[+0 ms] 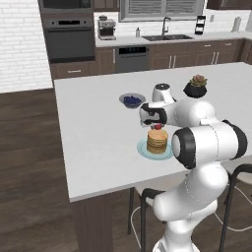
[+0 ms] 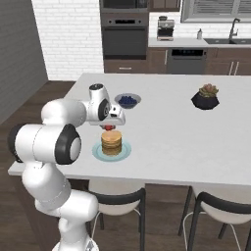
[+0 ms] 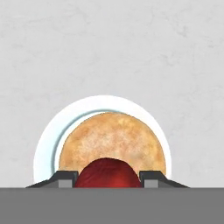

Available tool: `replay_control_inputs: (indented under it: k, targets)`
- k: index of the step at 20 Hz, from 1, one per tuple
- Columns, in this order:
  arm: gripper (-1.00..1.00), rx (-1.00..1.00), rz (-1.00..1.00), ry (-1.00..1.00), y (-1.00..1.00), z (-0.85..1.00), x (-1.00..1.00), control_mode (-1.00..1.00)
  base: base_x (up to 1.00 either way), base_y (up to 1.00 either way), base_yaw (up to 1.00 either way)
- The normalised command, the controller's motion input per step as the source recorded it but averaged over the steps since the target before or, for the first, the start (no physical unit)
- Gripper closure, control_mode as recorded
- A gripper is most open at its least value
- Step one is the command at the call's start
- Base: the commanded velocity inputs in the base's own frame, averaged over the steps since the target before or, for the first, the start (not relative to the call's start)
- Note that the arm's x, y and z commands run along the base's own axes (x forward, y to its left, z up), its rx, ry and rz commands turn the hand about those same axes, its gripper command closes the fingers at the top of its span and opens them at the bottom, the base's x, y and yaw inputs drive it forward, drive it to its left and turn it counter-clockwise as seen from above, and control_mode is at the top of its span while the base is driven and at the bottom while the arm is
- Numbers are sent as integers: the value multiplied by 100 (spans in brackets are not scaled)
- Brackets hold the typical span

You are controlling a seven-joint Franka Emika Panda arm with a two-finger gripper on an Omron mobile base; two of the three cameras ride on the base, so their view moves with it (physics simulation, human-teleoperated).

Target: Take the strawberry from the fridge and place it on top of the pancake, located on the dining counter.

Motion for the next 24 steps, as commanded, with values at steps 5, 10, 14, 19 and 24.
replay_control_inputs:
  k: [5,10,14,19,24]
  targets:
    - [100,0,-4,-6,-3,-23,0,-100,0,0,0]
    - [100,0,0,0,-23,-1,-1,-100,0,0,0]
    - [100,0,0,0,-6,0,-7,-100,0,0,0]
    - [100,0,0,0,18,-5,5,-100,0,0,0]
    - [100,0,0,0,30,-9,1,-100,0,0,0]
